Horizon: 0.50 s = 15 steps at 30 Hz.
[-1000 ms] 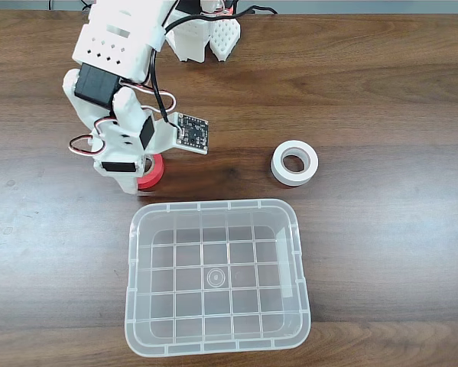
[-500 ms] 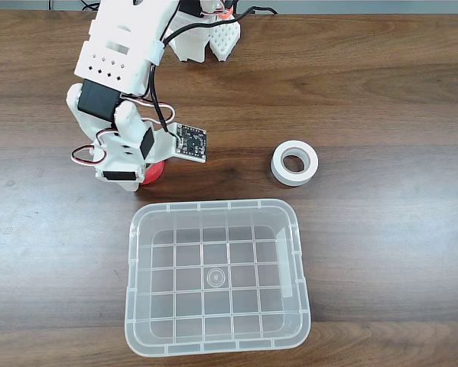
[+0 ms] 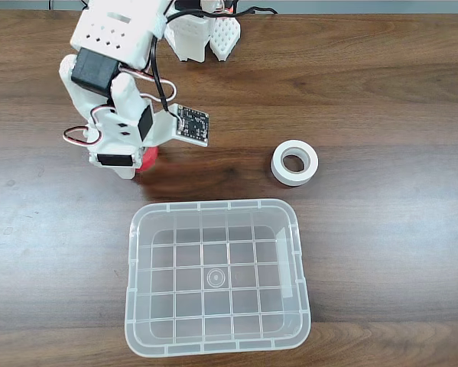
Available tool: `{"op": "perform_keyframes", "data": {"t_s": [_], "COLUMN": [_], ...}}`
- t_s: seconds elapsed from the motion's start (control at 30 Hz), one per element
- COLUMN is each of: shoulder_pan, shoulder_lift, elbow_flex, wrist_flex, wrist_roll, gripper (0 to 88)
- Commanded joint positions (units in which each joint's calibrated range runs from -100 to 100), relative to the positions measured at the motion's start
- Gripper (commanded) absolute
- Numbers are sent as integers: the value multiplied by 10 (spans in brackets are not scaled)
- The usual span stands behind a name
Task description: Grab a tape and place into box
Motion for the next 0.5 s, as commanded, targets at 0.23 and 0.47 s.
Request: {"op": "perform_keyframes", "data": {"t_s": [0.23, 0.47], "shoulder_pan": [-9, -68], "shoulder_lift": [-255, -310], "elbow_flex": [-44, -60], "wrist_flex": [96, 115], "wrist_roll": [1, -7], "gripper": [22, 22]}}
